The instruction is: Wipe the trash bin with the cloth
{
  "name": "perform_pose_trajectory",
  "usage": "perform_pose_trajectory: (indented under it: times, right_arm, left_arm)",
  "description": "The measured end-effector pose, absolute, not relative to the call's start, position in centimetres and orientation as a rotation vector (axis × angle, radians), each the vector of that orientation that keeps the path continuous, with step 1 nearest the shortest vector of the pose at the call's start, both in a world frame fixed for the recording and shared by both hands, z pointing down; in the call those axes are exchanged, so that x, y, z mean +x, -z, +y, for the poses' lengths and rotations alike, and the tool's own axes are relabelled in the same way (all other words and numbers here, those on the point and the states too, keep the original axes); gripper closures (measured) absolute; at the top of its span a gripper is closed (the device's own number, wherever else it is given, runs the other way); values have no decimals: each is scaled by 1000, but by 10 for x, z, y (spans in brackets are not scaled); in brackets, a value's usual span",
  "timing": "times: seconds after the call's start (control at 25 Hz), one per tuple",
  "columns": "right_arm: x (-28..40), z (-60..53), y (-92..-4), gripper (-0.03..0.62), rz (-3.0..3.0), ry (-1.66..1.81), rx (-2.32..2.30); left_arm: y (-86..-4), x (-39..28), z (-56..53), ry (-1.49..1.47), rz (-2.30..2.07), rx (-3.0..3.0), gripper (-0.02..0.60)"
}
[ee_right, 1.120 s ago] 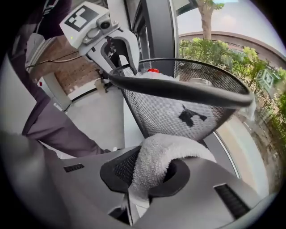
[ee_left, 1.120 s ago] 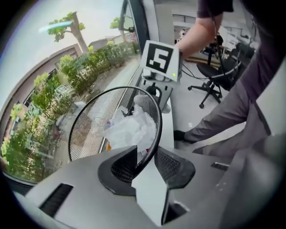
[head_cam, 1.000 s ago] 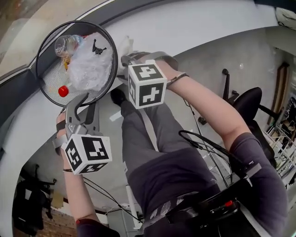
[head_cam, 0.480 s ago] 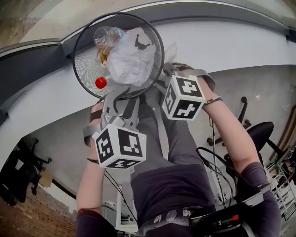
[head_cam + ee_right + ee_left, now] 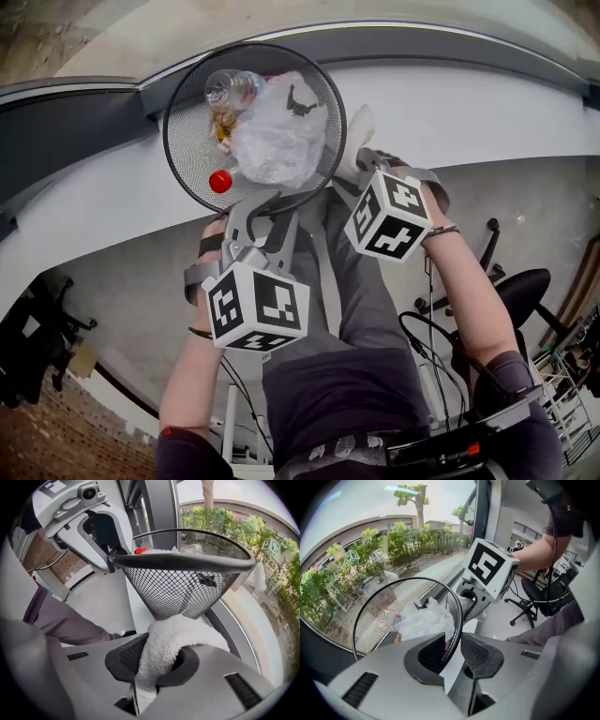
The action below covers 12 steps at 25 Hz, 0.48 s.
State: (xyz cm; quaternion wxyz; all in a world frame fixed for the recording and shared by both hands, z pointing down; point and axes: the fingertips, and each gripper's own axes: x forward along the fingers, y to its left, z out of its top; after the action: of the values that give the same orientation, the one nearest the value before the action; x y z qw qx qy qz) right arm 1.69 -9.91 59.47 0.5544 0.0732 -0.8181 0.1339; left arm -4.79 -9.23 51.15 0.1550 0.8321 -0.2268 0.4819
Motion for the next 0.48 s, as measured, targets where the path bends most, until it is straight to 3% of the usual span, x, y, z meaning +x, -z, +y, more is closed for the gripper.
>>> perform_pose_trajectory:
  times: [0.28, 0.48]
  right_arm:
    - [13, -98, -596, 534, -1944, -378, 152]
    - [81, -146, -602, 534, -1953, -537, 548]
  left_arm:
    - [-512, -48, -94, -1367, -650, 2394, 480]
    - [-509, -47, -91, -1335, -617, 2415, 485]
